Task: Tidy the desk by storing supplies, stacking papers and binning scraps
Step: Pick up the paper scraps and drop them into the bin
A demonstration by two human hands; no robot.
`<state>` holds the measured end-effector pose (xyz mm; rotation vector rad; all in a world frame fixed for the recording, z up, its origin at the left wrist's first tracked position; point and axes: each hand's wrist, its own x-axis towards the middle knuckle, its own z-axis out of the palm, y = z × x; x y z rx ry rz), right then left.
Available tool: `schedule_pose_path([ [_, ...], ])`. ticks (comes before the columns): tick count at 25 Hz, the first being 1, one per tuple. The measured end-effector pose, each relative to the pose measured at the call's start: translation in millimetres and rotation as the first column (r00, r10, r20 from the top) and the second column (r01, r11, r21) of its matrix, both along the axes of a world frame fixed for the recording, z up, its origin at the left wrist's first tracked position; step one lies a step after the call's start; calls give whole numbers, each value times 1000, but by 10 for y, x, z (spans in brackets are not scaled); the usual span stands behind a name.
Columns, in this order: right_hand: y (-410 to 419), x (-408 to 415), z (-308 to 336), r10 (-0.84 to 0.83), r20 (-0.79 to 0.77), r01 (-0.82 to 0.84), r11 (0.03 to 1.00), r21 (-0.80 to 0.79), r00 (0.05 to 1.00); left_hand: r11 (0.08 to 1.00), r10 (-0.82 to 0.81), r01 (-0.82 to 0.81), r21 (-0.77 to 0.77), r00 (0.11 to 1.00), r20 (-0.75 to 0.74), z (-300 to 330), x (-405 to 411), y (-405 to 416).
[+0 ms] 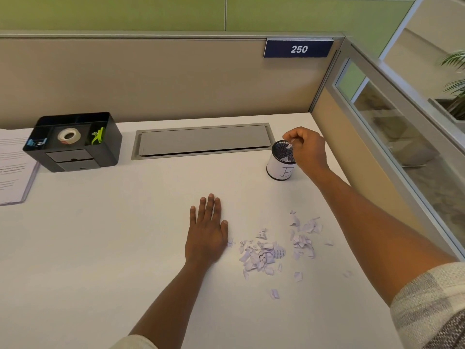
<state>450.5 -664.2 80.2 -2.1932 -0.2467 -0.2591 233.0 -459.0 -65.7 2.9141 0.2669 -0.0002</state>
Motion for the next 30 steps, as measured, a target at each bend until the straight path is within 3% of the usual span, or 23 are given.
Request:
schedule_pose_path([
  [14,-117,-101,-38,-21,-65,22,1000,17,998,1000,-4,4,-28,1000,12,-4,-12,5],
  [20,163,-541,-155,41,-105,-26,990,141,994,999,-14,15,-37,1000,14,-29,-4,23],
  [25,352,-1132,-524,215,-317,-261,959,-110,924,995,-40,41,-94,999,16,12,-4,88],
  [30,541,-1743,-877,274,-468,-451,832,-323,840,993,-58,59,-105,998,16,-9,-90,147],
])
